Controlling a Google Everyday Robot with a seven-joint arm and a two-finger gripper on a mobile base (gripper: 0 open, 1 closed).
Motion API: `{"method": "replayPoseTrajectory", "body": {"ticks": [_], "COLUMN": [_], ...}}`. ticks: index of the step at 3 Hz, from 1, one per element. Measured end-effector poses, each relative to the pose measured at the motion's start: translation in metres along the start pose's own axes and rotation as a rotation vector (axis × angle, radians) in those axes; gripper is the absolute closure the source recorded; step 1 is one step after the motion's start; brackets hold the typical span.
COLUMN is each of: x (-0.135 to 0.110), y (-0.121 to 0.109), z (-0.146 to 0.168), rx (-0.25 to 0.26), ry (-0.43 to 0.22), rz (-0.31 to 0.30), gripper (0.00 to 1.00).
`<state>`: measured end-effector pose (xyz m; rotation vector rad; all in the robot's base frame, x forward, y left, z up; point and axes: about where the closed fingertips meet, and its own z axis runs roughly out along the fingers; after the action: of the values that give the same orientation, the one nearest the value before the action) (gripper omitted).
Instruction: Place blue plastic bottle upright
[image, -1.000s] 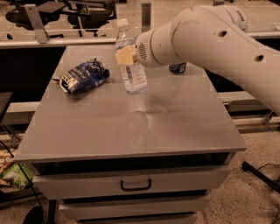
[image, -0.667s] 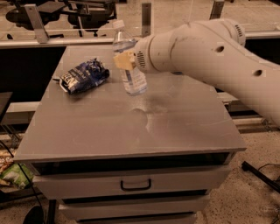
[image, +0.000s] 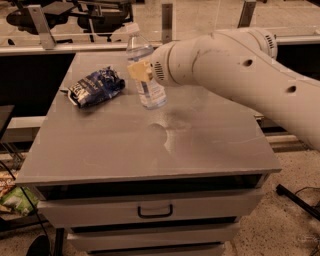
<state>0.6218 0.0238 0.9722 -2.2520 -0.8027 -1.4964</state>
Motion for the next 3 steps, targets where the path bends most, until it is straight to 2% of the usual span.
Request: {"method": "replayPoseTrajectory", "body": {"ticks": [1, 2, 3], "x": [-0.0051, -0.0125, -0.0087], "y": [0.0034, 0.008, 0.0094], "z": [-0.0031, -0.0052, -0.0075], "rx": [-0.01, -0.006, 0.011], "ry": [0.025, 0.099, 0.202], "rz": [-0.014, -0.021, -0.044], "gripper": [1.0, 1.0, 1.0]}}
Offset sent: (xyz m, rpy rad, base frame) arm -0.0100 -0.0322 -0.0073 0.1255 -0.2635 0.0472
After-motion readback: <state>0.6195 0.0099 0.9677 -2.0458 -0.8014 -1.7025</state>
